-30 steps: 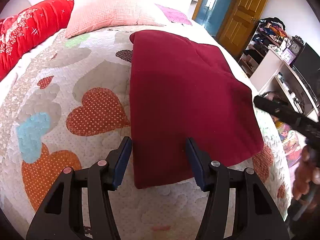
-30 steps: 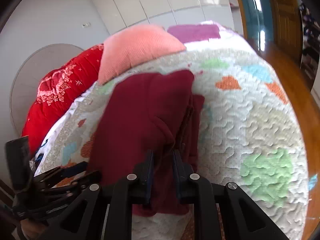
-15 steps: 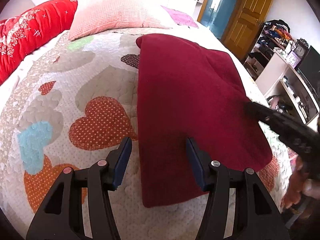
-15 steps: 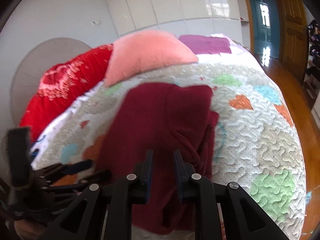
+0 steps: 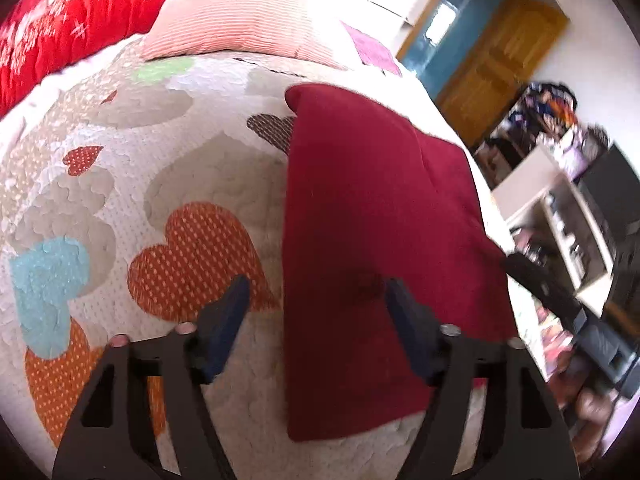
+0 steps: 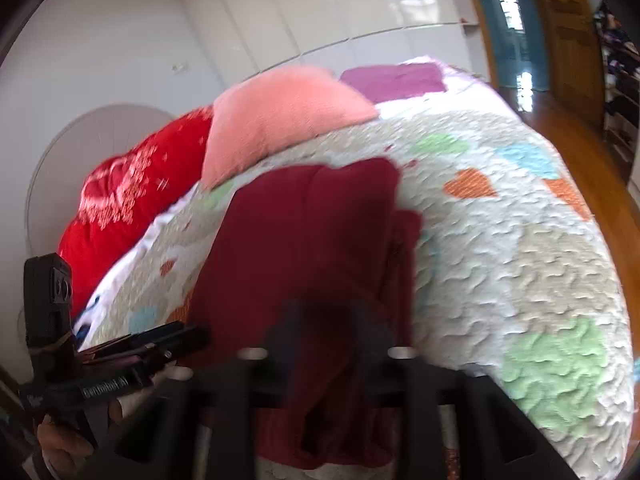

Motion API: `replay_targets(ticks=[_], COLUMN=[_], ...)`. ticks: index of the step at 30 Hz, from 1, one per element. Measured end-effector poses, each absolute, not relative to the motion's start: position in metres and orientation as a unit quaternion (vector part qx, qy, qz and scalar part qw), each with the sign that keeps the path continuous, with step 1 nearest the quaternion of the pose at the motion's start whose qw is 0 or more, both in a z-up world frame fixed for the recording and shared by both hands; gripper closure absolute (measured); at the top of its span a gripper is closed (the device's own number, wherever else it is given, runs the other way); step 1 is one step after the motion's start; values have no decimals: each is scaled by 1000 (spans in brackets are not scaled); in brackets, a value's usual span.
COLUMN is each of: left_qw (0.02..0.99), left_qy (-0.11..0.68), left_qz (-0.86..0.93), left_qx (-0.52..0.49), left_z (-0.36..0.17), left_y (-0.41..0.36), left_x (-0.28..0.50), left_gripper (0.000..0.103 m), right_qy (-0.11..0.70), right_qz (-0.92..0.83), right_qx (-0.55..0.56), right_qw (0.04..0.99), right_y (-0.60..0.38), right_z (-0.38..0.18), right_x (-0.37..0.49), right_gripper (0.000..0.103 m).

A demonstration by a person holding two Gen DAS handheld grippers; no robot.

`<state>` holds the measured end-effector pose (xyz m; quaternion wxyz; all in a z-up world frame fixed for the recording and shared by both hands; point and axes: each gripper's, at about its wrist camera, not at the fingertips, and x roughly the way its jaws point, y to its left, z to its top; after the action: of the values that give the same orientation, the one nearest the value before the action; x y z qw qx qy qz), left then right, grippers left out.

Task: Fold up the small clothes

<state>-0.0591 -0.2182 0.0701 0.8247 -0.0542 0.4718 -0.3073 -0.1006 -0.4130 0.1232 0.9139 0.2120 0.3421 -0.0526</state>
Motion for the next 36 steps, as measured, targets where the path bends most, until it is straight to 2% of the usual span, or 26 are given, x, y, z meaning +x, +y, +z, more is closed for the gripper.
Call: replay_targets(ticks=[1, 2, 5, 7, 11, 13, 14, 15, 18, 20, 29, 36], left_qw=[822, 819, 805, 792, 782, 774, 771, 771, 778, 782, 805, 812], left_qy=[474, 477, 494, 501, 506, 512, 514, 512, 500, 494, 464, 473], left_qz=[-310, -313, -323, -340, -354, -359, -361, -365, -372, -373, -363, -338], left_qx=[-61, -65, -64, -73, -91, -102, -102, -101, -83, -75, -70, -52], left_z=[70, 69, 63, 59, 49, 44, 43, 43, 53, 60, 99, 94], left_y=[-218, -220, -230, -237, -248, -251, -252, -254, -255, -252, -186, -145], left_x=[-55, -50, -36, -28, -17, -13, -12, -12, -21, -29, -84, -140], left_gripper=[30, 30, 29, 24, 22, 22, 22, 30, 39, 44, 46, 46], right_qy=[339, 334, 353, 365, 370, 361, 358, 358, 354, 351, 334, 348], right_qz=[-63, -66, -46, -41, 3, 17, 21, 23, 22, 16, 63, 100], right_qx=[213, 218, 242, 249, 329, 356, 359, 356, 342, 318, 297, 299], right_qw=[914, 915, 903, 896, 869, 862, 862, 863, 870, 881, 892, 883], right_y=[-414, -417, -427, -434, -452, -456, -457, -455, -449, -440, -391, -343], right_z=[124, 124, 111, 100, 70, 61, 60, 60, 70, 81, 127, 129], right_x=[-101, -101, -86, -74, -52, -47, -46, -45, -48, -53, -90, -140], right_gripper=[26, 22, 22, 22, 22, 27, 35, 39, 54, 58, 59, 59])
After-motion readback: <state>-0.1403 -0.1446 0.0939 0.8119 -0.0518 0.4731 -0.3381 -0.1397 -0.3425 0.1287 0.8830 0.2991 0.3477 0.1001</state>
